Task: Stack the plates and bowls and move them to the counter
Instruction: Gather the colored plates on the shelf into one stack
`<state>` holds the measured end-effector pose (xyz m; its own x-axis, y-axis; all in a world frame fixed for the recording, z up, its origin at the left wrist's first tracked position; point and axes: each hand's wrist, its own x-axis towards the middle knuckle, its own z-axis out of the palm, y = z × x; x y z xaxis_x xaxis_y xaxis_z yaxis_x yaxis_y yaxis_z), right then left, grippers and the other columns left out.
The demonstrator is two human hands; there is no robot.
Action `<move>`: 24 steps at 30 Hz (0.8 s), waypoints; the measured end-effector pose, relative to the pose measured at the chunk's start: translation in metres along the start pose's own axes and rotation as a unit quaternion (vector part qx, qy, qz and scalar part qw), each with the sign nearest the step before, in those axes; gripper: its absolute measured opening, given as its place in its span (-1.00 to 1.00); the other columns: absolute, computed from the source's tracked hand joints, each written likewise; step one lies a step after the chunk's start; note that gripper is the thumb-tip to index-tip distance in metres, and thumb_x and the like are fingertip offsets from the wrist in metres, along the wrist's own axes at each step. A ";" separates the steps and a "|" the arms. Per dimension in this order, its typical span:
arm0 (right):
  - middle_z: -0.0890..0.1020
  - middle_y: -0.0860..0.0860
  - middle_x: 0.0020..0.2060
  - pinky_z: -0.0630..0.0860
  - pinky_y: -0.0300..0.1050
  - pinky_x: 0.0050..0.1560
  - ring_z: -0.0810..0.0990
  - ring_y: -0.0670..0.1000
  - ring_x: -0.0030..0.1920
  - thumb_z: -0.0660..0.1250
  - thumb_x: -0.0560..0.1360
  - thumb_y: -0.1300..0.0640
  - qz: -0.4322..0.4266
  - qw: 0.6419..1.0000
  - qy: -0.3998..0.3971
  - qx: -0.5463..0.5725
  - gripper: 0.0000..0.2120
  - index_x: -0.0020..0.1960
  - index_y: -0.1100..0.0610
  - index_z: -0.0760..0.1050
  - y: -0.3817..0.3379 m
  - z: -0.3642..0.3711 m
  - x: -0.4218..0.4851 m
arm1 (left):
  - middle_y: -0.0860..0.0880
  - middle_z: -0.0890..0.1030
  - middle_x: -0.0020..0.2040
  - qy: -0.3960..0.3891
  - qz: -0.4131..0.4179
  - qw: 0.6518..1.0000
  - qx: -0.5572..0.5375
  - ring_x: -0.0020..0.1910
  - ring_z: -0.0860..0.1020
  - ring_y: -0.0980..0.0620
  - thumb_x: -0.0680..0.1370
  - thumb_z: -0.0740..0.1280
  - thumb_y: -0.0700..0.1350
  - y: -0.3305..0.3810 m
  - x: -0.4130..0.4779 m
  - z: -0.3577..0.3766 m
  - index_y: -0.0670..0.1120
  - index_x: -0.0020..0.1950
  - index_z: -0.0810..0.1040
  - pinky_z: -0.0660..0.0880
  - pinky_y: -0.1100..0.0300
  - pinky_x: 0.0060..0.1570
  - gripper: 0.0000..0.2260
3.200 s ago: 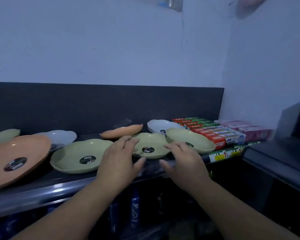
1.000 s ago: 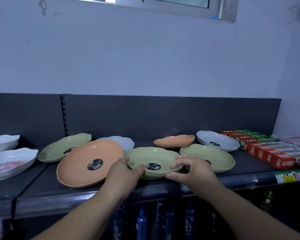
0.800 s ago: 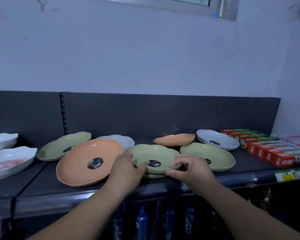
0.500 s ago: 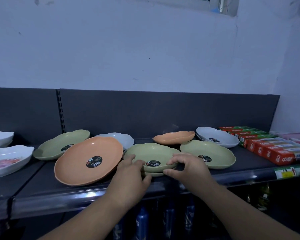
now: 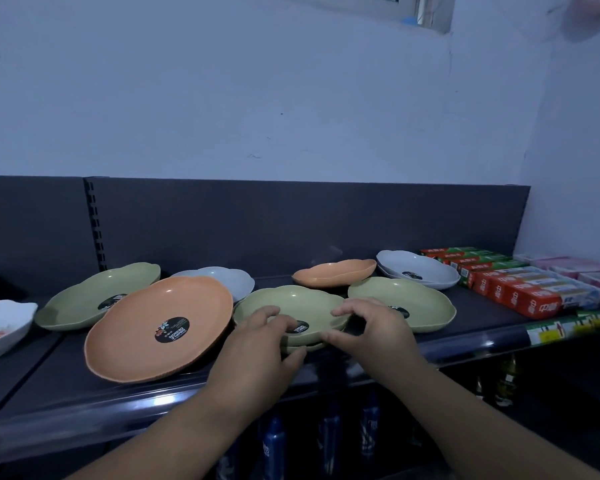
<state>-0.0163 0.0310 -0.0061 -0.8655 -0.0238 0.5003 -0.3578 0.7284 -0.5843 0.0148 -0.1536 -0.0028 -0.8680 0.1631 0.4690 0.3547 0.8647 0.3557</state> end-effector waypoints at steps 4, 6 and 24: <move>0.58 -0.11 -0.02 0.39 -0.25 0.03 0.53 -0.10 0.02 0.52 0.36 -0.10 0.009 0.999 0.035 -0.008 -0.71 0.03 -0.03 0.64 0.015 -0.014 0.004 | 0.14 0.33 0.39 0.013 0.019 1.000 -0.015 0.37 0.28 0.15 0.53 0.28 0.10 0.017 0.016 0.004 0.11 0.30 0.45 0.18 0.32 0.29 -0.65; 0.59 -0.09 0.01 0.39 -0.31 0.00 0.54 -0.09 0.05 0.50 0.39 -0.08 0.013 0.999 0.034 -0.025 -0.71 0.07 -0.01 0.64 0.030 -0.024 0.009 | 0.15 0.33 0.39 0.009 0.021 1.000 -0.017 0.38 0.28 0.15 0.53 0.28 0.10 0.028 0.027 0.010 0.11 0.30 0.44 0.18 0.30 0.31 -0.65; 0.52 -0.16 0.07 0.33 -0.26 0.02 0.46 -0.16 0.07 0.45 0.44 -0.01 0.003 0.999 -0.034 -0.040 -0.78 0.09 -0.09 0.59 0.152 -0.091 0.091 | 0.05 0.40 0.34 -0.110 -0.099 0.983 0.108 0.29 0.42 -0.05 0.47 0.31 0.03 0.085 0.182 0.094 0.19 0.39 0.33 0.44 -0.14 0.19 -0.51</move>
<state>-0.1177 0.2022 0.0092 -0.8905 -0.0639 0.4505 -0.3258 0.7806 -0.5334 -0.1459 -0.0057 0.0372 -0.9751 0.0593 0.2139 0.1096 0.9666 0.2315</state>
